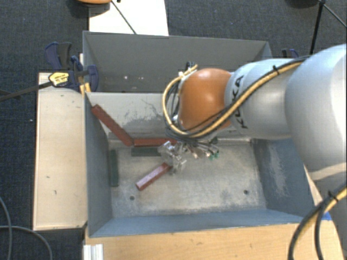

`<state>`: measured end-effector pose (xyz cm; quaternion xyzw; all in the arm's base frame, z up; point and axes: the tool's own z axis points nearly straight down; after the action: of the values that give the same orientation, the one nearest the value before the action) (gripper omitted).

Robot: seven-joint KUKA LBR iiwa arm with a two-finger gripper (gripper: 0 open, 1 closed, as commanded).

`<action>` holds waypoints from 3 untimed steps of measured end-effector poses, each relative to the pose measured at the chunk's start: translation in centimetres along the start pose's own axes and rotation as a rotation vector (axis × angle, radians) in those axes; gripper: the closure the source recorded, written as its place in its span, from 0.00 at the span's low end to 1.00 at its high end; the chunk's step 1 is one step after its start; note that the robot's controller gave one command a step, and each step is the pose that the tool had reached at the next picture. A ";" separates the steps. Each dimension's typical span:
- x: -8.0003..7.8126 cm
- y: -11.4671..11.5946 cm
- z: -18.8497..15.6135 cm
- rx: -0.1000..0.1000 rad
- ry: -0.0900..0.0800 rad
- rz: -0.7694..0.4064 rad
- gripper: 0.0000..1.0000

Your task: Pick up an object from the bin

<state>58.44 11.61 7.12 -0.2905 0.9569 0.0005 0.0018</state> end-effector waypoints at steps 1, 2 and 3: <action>0.0 0.0 0.0 0.000 0.000 0.001 1.00; 2.3 -0.3 -12.0 0.000 0.001 -0.051 1.00; 2.3 -0.3 -12.0 0.000 0.001 -0.050 1.00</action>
Offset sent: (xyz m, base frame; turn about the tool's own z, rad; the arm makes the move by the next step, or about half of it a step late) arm -0.0185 -0.0156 0.1195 -0.0541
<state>56.66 10.08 19.13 -0.3146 0.9492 0.0003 0.0011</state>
